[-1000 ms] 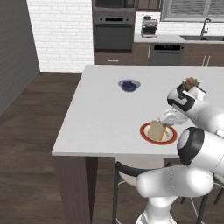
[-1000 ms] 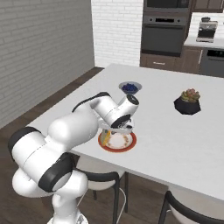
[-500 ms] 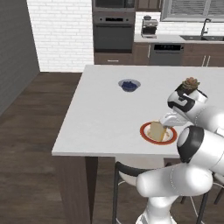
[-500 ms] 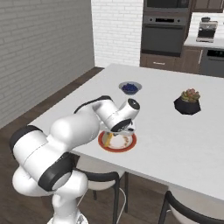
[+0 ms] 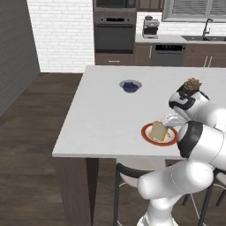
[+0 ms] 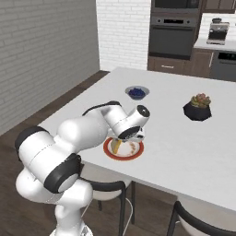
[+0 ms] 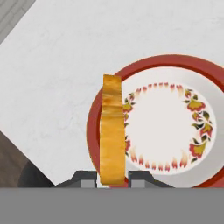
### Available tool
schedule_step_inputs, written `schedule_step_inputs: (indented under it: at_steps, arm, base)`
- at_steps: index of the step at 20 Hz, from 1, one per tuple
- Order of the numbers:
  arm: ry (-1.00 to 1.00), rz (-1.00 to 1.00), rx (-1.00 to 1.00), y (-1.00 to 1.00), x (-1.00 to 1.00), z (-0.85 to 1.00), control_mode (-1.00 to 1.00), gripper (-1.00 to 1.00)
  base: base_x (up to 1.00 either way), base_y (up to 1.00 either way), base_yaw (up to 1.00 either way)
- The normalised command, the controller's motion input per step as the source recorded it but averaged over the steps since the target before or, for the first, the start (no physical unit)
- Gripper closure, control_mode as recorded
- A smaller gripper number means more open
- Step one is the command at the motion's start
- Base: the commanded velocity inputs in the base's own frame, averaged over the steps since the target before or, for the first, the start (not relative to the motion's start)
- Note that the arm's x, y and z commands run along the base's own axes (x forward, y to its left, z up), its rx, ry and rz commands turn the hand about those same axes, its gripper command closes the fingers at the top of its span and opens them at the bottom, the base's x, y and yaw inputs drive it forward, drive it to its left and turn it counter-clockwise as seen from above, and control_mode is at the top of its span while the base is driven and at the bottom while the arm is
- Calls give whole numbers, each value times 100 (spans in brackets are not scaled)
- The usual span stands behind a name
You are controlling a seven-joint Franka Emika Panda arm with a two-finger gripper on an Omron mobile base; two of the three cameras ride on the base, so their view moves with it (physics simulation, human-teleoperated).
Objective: Start the toaster. Once the lever pops up, take the bread to the plate on the dining counter.
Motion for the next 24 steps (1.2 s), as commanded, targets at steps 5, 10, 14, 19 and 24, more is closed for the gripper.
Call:
schedule_step_inputs:
  at_steps: [5, 10, 14, 19, 24]
  arm:
    - [0, 0, 0, 0, 1, -31, -100, 100]
    - [-1, 0, 0, 0, 5, -23, -100, 100]
    - [-2, 3, 0, -4, 2, -12, -100, 100]
    - [-3, 4, 0, 0, 0, -10, -100, -100]
    - [0, 0, -3, -4, 0, 0, -100, -100]
  base:
    - [0, 0, 0]
    - [0, 0, 0]
    - [0, 0, 0]
    - [0, 0, 0]
    - [0, 0, 0]
